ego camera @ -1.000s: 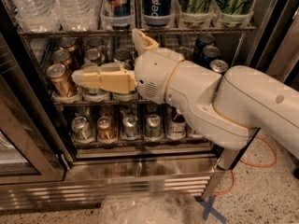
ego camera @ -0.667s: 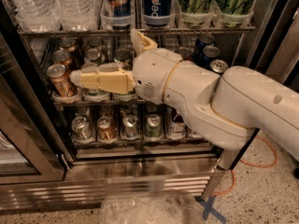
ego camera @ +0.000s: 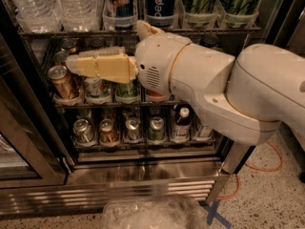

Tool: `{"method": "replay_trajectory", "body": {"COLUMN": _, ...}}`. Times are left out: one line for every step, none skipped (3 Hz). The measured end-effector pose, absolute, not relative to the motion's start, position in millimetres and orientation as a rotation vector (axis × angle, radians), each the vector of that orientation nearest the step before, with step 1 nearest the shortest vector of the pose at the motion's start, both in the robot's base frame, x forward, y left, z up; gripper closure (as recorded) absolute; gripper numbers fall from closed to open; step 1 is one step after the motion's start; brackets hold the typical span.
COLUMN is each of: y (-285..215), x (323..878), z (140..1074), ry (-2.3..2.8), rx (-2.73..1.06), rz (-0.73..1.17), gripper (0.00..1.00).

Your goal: Pick water bottle from top shelf of fridge

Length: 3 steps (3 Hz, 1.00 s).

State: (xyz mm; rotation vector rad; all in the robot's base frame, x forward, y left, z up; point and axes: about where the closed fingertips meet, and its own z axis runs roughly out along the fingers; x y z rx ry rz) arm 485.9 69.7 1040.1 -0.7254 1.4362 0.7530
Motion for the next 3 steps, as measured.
{"method": "replay_trajectory", "body": {"y": 69, "x": 486, "z": 1040, "ry": 1.442, "rx": -0.719, "rz": 0.757, "gripper": 0.0}}
{"method": "replay_trajectory", "body": {"y": 73, "x": 485, "z": 1042, "ry": 1.428, "rx": -0.738, "rz": 0.737, "gripper": 0.0}}
{"method": "replay_trajectory", "body": {"y": 81, "x": 492, "z": 1045, "ry": 1.399, "rx": -0.767, "rz": 0.681, "gripper": 0.0}}
